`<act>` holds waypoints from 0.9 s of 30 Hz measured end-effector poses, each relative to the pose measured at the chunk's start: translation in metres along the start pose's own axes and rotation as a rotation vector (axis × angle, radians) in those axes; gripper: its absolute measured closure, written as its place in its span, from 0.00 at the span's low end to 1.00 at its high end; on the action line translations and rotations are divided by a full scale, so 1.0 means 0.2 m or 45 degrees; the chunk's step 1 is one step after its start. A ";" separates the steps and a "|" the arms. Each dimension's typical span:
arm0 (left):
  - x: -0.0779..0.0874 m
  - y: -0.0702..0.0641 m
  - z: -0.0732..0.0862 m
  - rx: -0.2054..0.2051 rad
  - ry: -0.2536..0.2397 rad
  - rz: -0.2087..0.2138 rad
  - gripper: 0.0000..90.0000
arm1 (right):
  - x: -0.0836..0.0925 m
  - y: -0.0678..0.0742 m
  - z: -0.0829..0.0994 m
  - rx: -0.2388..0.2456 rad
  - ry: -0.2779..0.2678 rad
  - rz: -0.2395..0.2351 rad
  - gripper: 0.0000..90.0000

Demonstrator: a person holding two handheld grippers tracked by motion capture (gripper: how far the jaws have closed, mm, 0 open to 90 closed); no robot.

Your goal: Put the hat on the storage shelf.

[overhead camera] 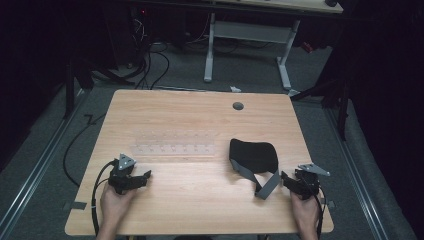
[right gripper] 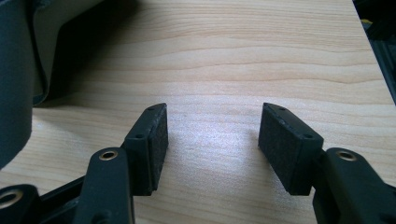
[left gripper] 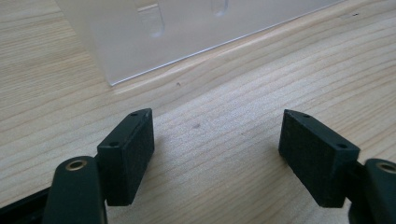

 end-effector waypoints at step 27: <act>0.00 0.00 0.00 0.009 -0.002 -0.006 0.30 | -0.01 0.02 0.00 0.046 0.025 -0.041 0.28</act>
Point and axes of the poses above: each handheld gripper's, and its own axes: x roughly backward along the jaws, z roughly out of its underside, y roughly to its left, the point moved 1 cm from there along -x, roughly forward along the jaws, and after that the axes turned 8 degrees about x, right-handed, at the moved point
